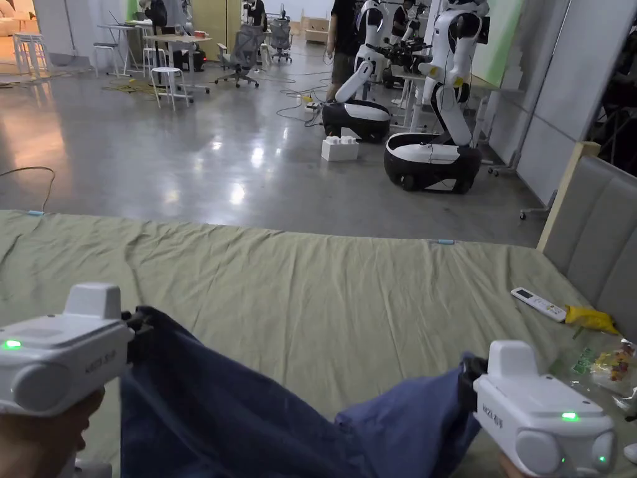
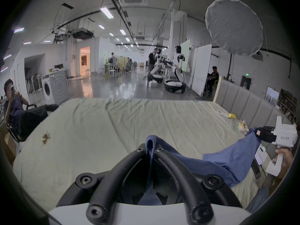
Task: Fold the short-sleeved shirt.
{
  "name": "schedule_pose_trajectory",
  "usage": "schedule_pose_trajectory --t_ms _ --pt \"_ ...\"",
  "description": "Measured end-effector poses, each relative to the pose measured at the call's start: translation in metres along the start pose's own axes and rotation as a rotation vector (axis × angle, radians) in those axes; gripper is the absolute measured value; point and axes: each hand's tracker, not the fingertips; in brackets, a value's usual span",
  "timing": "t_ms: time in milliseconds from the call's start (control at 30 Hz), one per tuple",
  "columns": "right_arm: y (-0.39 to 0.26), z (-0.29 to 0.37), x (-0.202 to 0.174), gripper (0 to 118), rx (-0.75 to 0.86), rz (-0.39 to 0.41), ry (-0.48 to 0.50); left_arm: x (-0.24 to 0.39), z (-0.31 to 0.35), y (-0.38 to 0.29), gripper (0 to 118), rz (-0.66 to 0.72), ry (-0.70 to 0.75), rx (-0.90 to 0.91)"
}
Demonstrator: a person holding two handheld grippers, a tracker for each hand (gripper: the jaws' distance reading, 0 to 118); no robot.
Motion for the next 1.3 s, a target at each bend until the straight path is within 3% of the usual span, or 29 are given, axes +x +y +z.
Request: schedule_pose_trajectory --t_ms 200,467,767,833,1300 --pt "0.072 0.024 0.008 8 0.185 0.076 -0.048 -0.026 0.026 0.055 6 -0.030 0.066 0.085" --pt "0.128 0.026 0.037 8 0.207 -0.020 -0.110 -0.080 0.044 0.106 6 0.067 0.142 0.164" --pt "0.161 0.013 0.039 8 0.241 -0.009 -0.126 -0.090 0.045 0.114 6 0.125 0.185 0.192" --pt "0.168 0.008 0.035 8 0.249 -0.011 -0.123 -0.117 0.032 0.136 6 0.061 0.203 0.236" --pt "0.238 -0.048 0.021 8 0.299 0.019 -0.149 -0.150 -0.045 0.204 6 0.079 0.221 0.197"
